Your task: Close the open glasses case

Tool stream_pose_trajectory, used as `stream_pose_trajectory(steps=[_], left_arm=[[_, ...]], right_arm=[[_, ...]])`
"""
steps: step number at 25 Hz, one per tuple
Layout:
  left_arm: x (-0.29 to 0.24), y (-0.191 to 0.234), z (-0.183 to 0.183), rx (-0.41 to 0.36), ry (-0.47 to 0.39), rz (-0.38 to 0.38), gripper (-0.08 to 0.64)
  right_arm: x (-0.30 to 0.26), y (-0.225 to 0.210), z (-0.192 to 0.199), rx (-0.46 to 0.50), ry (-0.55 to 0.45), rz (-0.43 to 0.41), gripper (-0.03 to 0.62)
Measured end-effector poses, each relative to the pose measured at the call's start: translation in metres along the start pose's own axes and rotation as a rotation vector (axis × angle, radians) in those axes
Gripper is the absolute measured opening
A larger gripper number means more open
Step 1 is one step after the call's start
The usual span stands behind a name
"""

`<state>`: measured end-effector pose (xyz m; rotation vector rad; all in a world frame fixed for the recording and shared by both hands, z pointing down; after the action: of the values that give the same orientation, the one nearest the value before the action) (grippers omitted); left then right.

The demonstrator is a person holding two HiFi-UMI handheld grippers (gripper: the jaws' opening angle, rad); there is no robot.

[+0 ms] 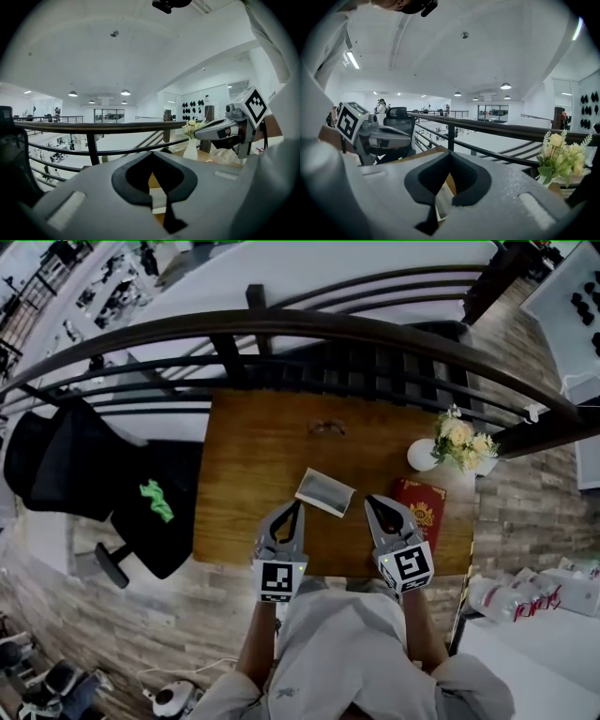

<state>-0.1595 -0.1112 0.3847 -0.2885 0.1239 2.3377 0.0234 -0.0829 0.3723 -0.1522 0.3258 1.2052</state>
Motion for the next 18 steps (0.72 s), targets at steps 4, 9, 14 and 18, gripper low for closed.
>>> stream_pose_trajectory(steps=[4,9,14,18], left_arm=[[-0.013,-0.001,0.013,0.007,0.018,0.014,0.020],[-0.028,-0.002,0.029,0.024,0.050,-0.003,0.020],[-0.039,-0.005,0.046,0.058,0.090,-0.038,0.020],[-0.048,-0.006,0.058,0.082,0.114,-0.059,0.020]], right_arm=[[-0.007,-0.005,0.015,-0.002,0.025,0.001,0.003],[-0.020,-0.011,0.029,-0.005,0.056,-0.036,0.003],[-0.035,-0.015,0.043,-0.014,0.082,-0.096,0.003],[-0.047,-0.017,0.052,-0.020,0.099,-0.132,0.003]])
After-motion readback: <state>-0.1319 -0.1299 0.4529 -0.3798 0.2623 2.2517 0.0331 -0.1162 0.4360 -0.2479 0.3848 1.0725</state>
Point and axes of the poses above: the fingertips, and each gripper's own axes: x backward along the fingers, y to its left, z out of its underside, the point moved 5 cm from there along x, backward along the fingers, and after that the axes turned 5 degrees about z, right-handed, at the moved point
